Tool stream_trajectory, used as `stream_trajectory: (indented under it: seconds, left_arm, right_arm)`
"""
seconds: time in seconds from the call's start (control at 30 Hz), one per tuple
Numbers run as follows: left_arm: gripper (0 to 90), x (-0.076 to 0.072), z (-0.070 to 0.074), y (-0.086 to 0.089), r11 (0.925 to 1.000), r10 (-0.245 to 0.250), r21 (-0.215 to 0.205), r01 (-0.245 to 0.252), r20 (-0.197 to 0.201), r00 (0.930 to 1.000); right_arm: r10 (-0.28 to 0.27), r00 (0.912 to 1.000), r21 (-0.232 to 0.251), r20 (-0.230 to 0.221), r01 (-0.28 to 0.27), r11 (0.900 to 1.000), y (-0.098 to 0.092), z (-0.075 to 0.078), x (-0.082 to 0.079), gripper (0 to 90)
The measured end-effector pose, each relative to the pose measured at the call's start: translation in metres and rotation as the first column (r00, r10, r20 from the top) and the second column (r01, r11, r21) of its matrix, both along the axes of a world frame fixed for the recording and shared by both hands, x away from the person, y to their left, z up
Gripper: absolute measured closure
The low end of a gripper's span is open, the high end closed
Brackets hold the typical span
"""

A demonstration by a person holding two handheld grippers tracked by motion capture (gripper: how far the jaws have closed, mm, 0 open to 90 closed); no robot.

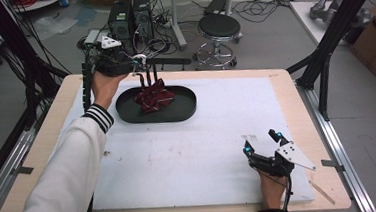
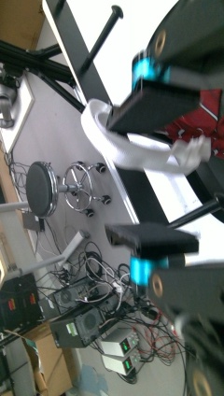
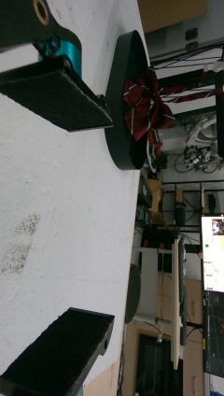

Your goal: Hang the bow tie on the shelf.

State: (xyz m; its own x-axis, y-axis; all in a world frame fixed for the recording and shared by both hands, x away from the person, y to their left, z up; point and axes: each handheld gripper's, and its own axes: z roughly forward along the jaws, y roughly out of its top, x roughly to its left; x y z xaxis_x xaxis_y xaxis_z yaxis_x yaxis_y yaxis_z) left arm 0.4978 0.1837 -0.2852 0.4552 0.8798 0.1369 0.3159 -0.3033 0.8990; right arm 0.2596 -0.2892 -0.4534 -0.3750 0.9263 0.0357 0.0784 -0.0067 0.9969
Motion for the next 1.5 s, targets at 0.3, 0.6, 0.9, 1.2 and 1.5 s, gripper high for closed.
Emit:
stream_trajectory:
  seconds: [0.3,0.6,0.9,1.2,1.5]
  left_arm:
    - [19.0,-0.003,0.0,-0.007,0.9819,0.019,0.188,-0.025,0.035,0.9992]
    - [13.0,-0.01,-0.006,-0.006,0.9557,0.012,0.293,-0.029,0.06,0.9981]
    - [13.1,-0.024,-0.011,0.005,0.9763,-0.01,0.216,-0.004,0.066,0.9978]
    - [13.3,-0.06,-0.027,0.036,0.9984,-0.049,0.033,0.046,0.111,0.9925]
    - [13.5,-0.107,-0.061,0.079,0.9884,-0.11,-0.088,0.124,0.147,0.9829]
  right_arm:
    - [0.0,1.0,0.002,0.0,0.0,1.0,0.0,0.0,0.0,5.2]
    - [-0.003,1.0,0.0,0.001,0.003,1.0,0.0,0.0,0.0,5.2]
    - [-0.001,1.0,-0.005,0.002,0.001,1.0,0.0,0.0,0.0,5.2]
    - [-0.002,1.0,-0.015,0.007,0.003,1.0,0.001,0.0,-0.001,5.2]
    - [-0.007,0.9999,-0.021,0.009,0.007,1.0,0.002,0.0,-0.001,5.2]
